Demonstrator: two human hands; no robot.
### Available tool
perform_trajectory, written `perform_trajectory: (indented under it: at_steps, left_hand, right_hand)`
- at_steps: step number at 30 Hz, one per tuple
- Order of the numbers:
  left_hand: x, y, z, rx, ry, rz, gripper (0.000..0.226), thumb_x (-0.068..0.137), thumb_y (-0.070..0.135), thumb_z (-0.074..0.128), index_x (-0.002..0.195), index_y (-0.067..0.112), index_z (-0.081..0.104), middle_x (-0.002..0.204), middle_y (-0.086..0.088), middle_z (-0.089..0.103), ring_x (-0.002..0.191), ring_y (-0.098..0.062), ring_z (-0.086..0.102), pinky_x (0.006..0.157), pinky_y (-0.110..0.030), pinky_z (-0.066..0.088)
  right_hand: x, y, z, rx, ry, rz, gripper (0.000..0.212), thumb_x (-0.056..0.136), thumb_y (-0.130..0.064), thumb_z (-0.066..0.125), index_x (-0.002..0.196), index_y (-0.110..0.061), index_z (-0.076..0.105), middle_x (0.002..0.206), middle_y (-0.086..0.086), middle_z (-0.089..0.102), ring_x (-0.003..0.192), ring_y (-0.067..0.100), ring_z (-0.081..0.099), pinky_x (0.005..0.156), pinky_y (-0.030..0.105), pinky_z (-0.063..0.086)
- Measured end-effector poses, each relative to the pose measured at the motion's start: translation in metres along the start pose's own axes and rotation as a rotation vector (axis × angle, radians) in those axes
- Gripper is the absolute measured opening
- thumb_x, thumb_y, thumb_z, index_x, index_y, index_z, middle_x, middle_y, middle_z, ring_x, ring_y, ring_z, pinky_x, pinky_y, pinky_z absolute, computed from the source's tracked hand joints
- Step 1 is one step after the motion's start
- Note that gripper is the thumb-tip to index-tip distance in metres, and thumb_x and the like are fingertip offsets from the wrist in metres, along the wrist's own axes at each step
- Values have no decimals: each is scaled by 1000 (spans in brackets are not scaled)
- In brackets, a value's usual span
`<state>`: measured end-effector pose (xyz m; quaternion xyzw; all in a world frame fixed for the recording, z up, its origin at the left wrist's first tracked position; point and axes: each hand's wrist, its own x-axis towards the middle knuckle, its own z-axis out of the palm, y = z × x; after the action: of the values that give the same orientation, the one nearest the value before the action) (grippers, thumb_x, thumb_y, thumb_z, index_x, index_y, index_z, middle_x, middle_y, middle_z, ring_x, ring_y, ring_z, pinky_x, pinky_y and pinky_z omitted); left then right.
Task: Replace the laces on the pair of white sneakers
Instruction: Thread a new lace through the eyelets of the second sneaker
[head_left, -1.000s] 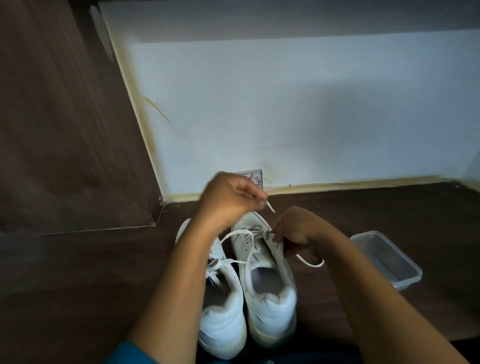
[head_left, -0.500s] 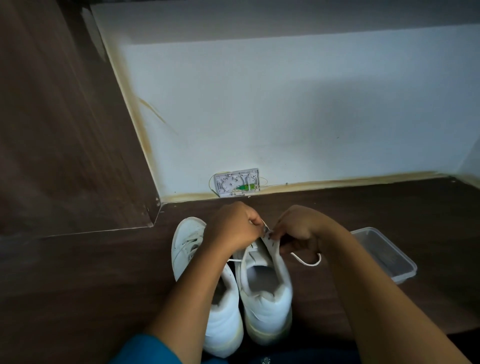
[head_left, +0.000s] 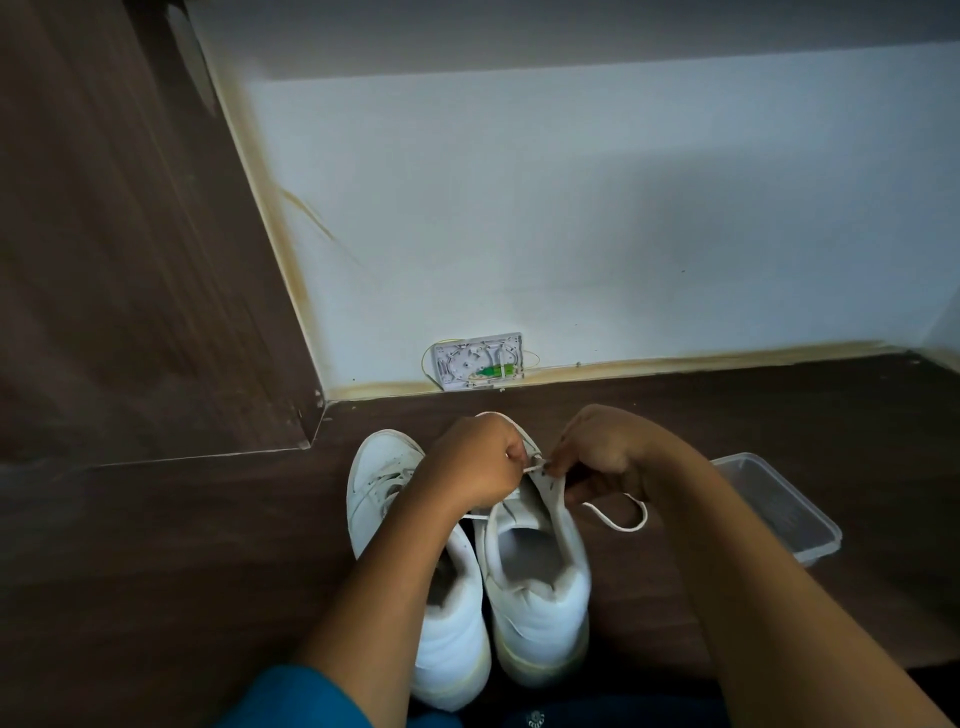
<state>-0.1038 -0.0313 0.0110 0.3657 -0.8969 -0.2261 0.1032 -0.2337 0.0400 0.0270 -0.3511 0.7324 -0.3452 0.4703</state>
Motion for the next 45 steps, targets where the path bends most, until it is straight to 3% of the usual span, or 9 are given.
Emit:
perform_trajectory:
  at_steps: [8, 15, 22, 28, 33, 37, 39, 41, 45]
  left_hand:
    - [-2, 2, 0, 100, -24, 51, 11, 85, 13, 60, 81, 12, 70, 87, -8, 66, 81, -25, 62, 63, -27, 43]
    - [0, 3, 5, 247, 4, 103, 8, 85, 21, 62, 85, 21, 70, 89, -1, 53, 87, -26, 60, 72, -32, 48]
    - [-2, 5, 0, 310, 12, 122, 16, 90, 23, 55, 93, 19, 70, 98, -2, 56, 94, -24, 58, 75, -34, 49]
    - [-4, 11, 1, 362, 54, 67, 16, 87, 27, 56, 94, 22, 69, 99, 1, 62, 95, -23, 60, 71, -29, 44]
    - [-1, 2, 0, 79, -12, 22, 7, 82, 19, 65, 79, 17, 71, 87, -3, 69, 83, -23, 64, 74, -32, 52]
    - [-1, 2, -2, 16, -46, 34, 8, 82, 12, 66, 81, 18, 72, 88, -4, 70, 84, -21, 65, 71, -24, 46]
    - [-1, 3, -1, -5, -46, 36, 9, 81, 14, 65, 84, 21, 69, 89, -1, 67, 89, -22, 63, 76, -25, 48]
    - [3, 3, 2, -17, -20, 39, 17, 81, 20, 60, 96, 27, 64, 96, 4, 59, 100, -22, 58, 88, -38, 47]
    - [6, 6, 0, -57, -71, 40, 41, 72, 46, 42, 101, 31, 66, 108, 4, 57, 112, -19, 52, 95, -46, 42]
  right_hand:
    - [-1, 1, -1, 9, -31, -10, 18, 84, 15, 54, 69, 8, 60, 54, 13, 61, 41, 16, 60, 44, 25, 54]
    - [-3, 1, -3, 27, -65, -32, 17, 83, 16, 55, 70, 8, 61, 56, 13, 63, 48, 17, 64, 52, 27, 58]
    - [-5, 5, -5, -14, -79, -53, 21, 90, 15, 44, 98, 16, 63, 79, 18, 63, 67, 20, 63, 59, 24, 58]
    - [-7, 10, -5, 71, -84, -82, 19, 85, 18, 51, 100, 16, 62, 78, 16, 63, 66, 18, 63, 57, 21, 58]
    - [-3, 12, -3, 34, -44, -87, 15, 84, 15, 56, 77, 3, 62, 68, 11, 60, 50, 9, 61, 50, 18, 55]
    - [2, 13, 2, -74, 30, -113, 25, 86, 11, 57, 66, -4, 58, 63, 10, 56, 42, 8, 56, 48, 17, 53]
    - [5, 12, 5, -180, 120, -142, 24, 85, 10, 57, 65, -3, 60, 64, 16, 58, 50, 18, 60, 54, 26, 57]
    - [8, 9, 6, -366, 272, -208, 15, 80, 5, 55, 69, 0, 65, 72, 24, 65, 68, 32, 65, 67, 37, 57]
    - [0, 2, 7, -606, 416, -256, 19, 80, -9, 51, 85, -12, 69, 97, 11, 69, 97, 29, 62, 70, 24, 40]
